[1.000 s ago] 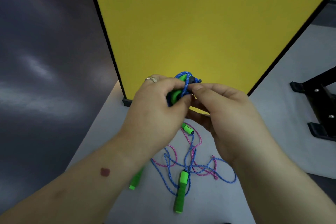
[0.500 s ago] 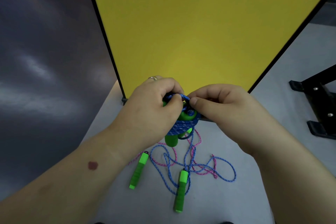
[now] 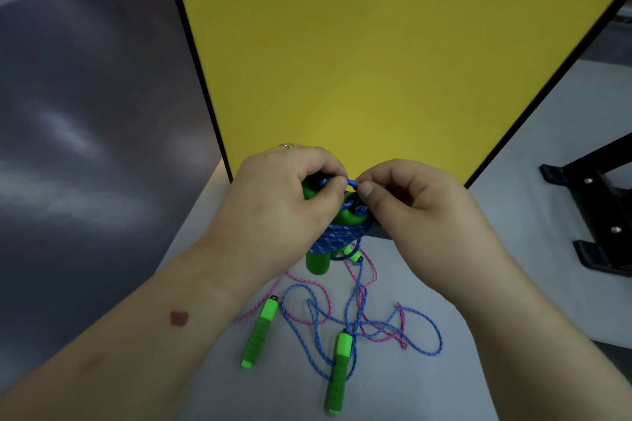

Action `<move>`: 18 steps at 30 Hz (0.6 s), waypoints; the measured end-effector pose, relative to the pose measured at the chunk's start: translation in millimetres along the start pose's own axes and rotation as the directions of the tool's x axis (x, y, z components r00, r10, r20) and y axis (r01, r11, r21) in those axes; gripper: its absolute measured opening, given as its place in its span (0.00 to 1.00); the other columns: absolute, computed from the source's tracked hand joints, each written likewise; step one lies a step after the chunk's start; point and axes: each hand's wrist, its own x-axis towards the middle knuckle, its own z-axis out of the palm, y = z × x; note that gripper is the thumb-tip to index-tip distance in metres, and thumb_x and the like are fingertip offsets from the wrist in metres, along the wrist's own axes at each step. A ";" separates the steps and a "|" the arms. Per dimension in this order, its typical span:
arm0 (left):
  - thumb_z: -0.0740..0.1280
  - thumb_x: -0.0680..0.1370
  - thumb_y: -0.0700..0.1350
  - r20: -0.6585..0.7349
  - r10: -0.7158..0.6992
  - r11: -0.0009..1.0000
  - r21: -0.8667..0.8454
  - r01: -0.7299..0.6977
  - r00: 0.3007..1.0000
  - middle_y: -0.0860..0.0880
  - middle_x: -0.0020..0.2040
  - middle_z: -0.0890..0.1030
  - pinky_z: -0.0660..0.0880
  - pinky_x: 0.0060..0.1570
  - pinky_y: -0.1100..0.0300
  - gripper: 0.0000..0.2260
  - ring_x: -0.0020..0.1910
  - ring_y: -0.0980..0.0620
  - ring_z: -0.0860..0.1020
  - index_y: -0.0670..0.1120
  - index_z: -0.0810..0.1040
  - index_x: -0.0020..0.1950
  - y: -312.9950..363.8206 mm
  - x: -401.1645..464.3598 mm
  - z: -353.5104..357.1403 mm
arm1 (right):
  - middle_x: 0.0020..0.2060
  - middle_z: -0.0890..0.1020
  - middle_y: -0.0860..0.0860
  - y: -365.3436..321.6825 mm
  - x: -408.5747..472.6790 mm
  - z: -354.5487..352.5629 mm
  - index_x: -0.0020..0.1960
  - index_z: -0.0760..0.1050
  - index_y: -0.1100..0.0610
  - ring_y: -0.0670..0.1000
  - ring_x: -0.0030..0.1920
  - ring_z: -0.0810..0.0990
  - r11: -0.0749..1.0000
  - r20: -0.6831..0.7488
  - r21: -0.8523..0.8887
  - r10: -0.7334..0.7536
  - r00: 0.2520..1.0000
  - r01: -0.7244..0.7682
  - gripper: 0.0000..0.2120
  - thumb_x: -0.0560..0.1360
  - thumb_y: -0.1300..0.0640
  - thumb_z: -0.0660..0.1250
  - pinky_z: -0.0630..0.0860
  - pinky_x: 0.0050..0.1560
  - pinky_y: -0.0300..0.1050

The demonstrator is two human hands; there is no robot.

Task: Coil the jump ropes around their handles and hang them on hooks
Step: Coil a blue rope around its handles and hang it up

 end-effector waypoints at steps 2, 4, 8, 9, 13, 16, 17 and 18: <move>0.72 0.77 0.46 -0.022 0.010 1.000 0.004 -0.010 1.000 0.63 0.39 0.82 0.68 0.40 0.76 0.05 0.44 0.67 0.78 0.56 0.85 0.43 1.6 10.4 -2.0 | 0.37 0.85 0.52 -5.9 8.6 -4.2 0.45 0.82 0.47 0.59 0.42 0.85 0.999 0.007 -0.034 0.001 1.000 -0.001 0.06 0.80 0.52 0.68 0.82 0.46 0.62; 0.71 0.77 0.46 -0.041 0.026 1.000 0.013 -0.026 0.999 0.63 0.37 0.81 0.69 0.38 0.75 0.06 0.40 0.67 0.78 0.56 0.85 0.43 5.9 27.9 -5.8 | 0.37 0.86 0.53 -16.7 26.2 -13.3 0.45 0.82 0.48 0.59 0.43 0.85 0.997 0.027 -0.072 0.003 1.000 -0.001 0.06 0.80 0.51 0.68 0.82 0.46 0.61; 0.71 0.78 0.46 -0.059 0.052 0.999 -0.005 -0.053 0.997 0.64 0.32 0.79 0.67 0.34 0.75 0.05 0.34 0.67 0.77 0.54 0.86 0.44 31.2 81.6 -30.3 | 0.38 0.86 0.51 -63.8 73.2 -41.6 0.45 0.83 0.49 0.56 0.42 0.85 0.991 0.022 -0.128 -0.035 0.999 0.038 0.07 0.80 0.52 0.69 0.81 0.46 0.57; 0.71 0.78 0.45 -0.064 0.063 0.998 0.000 -0.064 0.996 0.63 0.32 0.79 0.67 0.34 0.75 0.05 0.34 0.67 0.76 0.53 0.85 0.44 43.0 94.6 -40.3 | 0.38 0.86 0.51 -80.9 82.0 -50.1 0.45 0.83 0.49 0.55 0.42 0.85 0.990 0.016 -0.135 -0.044 0.999 0.045 0.07 0.80 0.53 0.68 0.81 0.45 0.56; 0.70 0.79 0.45 -0.074 0.086 0.996 0.003 -0.086 0.994 0.62 0.31 0.77 0.65 0.33 0.74 0.06 0.32 0.67 0.75 0.53 0.85 0.44 108.2 139.5 -90.9 | 0.38 0.85 0.52 -161.7 104.9 -90.5 0.44 0.82 0.50 0.56 0.42 0.85 0.985 -0.007 -0.163 -0.052 0.999 0.051 0.07 0.80 0.52 0.68 0.82 0.45 0.56; 0.70 0.79 0.45 -0.047 0.098 0.995 -0.012 -0.099 0.994 0.60 0.33 0.78 0.65 0.32 0.73 0.06 0.32 0.65 0.75 0.54 0.84 0.44 169.8 169.4 -139.6 | 0.38 0.85 0.53 -235.4 114.0 -130.9 0.43 0.81 0.50 0.59 0.43 0.83 0.986 -0.002 -0.163 -0.042 0.999 0.042 0.08 0.80 0.52 0.67 0.80 0.43 0.56; 0.70 0.79 0.46 -0.037 0.103 0.994 -0.022 -0.103 0.994 0.60 0.34 0.79 0.66 0.32 0.73 0.06 0.33 0.65 0.75 0.54 0.84 0.44 191.6 179.8 -157.6 | 0.39 0.85 0.53 -262.0 116.8 -146.1 0.43 0.81 0.50 0.59 0.44 0.83 0.985 0.003 -0.166 -0.045 0.999 0.045 0.08 0.80 0.52 0.67 0.80 0.44 0.57; 0.70 0.79 0.46 -0.028 0.109 0.993 -0.029 -0.110 0.994 0.59 0.35 0.80 0.66 0.32 0.73 0.06 0.33 0.64 0.75 0.54 0.84 0.44 213.4 190.8 -175.0 | 0.39 0.84 0.53 -289.0 119.9 -161.7 0.43 0.81 0.50 0.59 0.44 0.83 0.983 0.006 -0.176 -0.049 0.999 0.050 0.08 0.80 0.52 0.67 0.80 0.45 0.58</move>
